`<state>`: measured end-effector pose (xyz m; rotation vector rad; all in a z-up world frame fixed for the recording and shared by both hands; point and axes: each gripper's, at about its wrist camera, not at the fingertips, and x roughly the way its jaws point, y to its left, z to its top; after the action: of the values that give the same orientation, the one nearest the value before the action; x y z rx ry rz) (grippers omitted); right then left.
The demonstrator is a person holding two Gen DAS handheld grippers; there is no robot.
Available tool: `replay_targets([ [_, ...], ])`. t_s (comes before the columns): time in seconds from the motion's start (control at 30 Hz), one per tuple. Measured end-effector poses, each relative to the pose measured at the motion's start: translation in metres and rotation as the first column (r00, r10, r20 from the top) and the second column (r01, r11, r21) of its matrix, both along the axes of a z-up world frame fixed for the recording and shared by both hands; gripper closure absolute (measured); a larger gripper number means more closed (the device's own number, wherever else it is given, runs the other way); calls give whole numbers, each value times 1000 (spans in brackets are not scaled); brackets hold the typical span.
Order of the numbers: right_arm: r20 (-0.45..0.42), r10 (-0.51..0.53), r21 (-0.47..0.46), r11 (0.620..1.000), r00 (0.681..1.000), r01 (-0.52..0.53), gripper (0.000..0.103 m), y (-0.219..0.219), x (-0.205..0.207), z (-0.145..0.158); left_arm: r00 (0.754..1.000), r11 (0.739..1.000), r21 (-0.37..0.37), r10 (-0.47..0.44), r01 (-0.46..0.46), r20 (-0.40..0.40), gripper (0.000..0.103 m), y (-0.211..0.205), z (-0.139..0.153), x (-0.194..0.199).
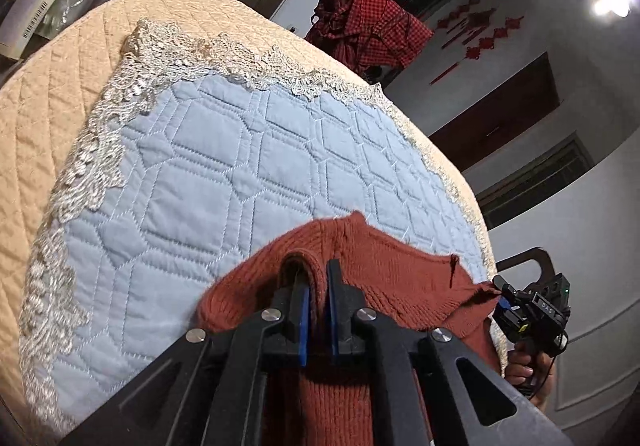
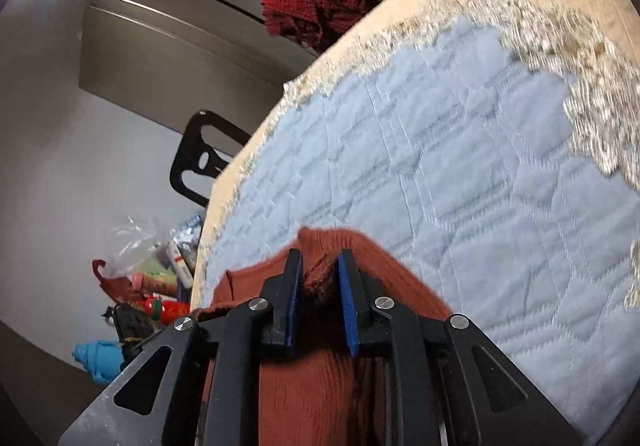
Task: Fold small clothes
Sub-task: 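Lay the held hem over the collar and open both grippers, then move both open grippers above the folded sweater edge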
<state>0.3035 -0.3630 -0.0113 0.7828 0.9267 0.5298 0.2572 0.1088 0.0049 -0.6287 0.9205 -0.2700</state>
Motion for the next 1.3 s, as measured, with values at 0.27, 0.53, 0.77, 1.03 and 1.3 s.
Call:
replay_targets([
  [0.27,72,-13,-63,998,997,18,71,1,-1,17,998,999,-16,43,-42,38,57,6,8,0],
  [0.53,144,30,-123,992,989,-12,70,10,-15,31,991,997,80,11,-22,131,54,-4,33,-19],
  [0.77,90,100,-354,933,991,-61,71,36,-14,8,990,957,281,-109,79,93,54,-51,12,-18],
  [1.03,155,114,-473,881,981,-27,79,42,-33,25,981,906,416,-141,75,130,54,-72,28,-46],
  [1.3,201,235,-549,831,951,-89,77,66,-83,30,966,884,461,-181,78,183,54,-93,42,-84],
])
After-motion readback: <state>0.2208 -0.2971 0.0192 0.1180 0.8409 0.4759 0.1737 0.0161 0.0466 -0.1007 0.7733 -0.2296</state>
